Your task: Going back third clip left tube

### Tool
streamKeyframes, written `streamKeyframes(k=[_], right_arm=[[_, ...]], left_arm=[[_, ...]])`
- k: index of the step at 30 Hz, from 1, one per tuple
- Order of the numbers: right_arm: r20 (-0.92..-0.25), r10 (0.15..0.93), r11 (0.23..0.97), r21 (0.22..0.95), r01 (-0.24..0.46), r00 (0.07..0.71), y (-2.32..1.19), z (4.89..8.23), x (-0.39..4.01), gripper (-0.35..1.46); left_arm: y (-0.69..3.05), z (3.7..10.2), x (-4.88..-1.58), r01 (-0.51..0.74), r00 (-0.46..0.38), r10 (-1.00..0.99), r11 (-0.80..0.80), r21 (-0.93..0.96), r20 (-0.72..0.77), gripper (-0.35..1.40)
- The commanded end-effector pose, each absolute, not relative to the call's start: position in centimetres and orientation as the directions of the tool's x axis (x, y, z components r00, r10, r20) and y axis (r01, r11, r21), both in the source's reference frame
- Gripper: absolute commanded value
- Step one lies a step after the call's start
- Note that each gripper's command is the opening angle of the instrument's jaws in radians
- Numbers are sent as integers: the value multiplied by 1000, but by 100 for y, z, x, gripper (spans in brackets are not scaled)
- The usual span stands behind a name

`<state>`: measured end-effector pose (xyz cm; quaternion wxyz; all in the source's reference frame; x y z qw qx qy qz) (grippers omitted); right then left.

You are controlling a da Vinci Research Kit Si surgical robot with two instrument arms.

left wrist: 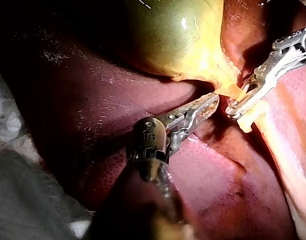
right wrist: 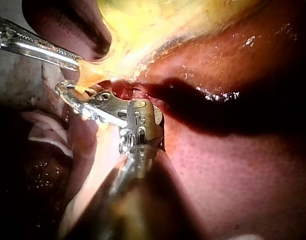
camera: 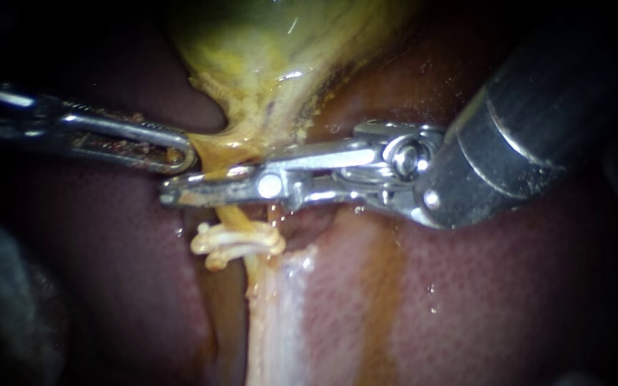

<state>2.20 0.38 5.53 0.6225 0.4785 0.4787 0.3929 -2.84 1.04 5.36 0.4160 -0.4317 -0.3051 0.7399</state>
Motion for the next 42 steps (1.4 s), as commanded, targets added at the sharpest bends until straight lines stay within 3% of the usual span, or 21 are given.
streamKeyframes(k=[1, 3, 9, 11, 22, 26, 31, 42], right_arm=[[-220, 947, 234, 972, -31, 233, 38, 553, 220, -35], [-221, 947, 234, 972, -29, 232, 37, 554, 220, -32], [-240, 946, 249, 969, -12, 216, 37, 560, 227, 34], [-265, 940, 272, 962, -7, 215, 36, 564, 229, 41], [-406, 895, 417, 908, -24, 187, 33, 606, 225, 48], [-478, 862, 492, 869, -54, 170, 38, 613, 216, 49], [-530, 831, 543, 838, -41, 169, 36, 613, 194, 48], [-783, 606, 793, 608, -29, 145, 15, 595, 104, 50]], left_arm=[[104, 536, -284, -351, -282, 879, -468, -811, -385, -35], [104, 536, -284, -351, -282, 879, -467, -811, -385, -35], [104, 536, -284, -351, -282, 879, -467, -811, -385, -35], [104, 536, -284, -351, -282, 879, -468, -811, -385, -35], [104, 536, -284, -351, -282, 879, -468, -811, -385, -35], [104, 536, -283, -351, -282, 879, -468, -811, -385, -35], [104, 536, -282, -350, -282, 879, -468, -811, -385, -35], [103, 535, -280, -350, -283, 879, -468, -812, -385, -35]])
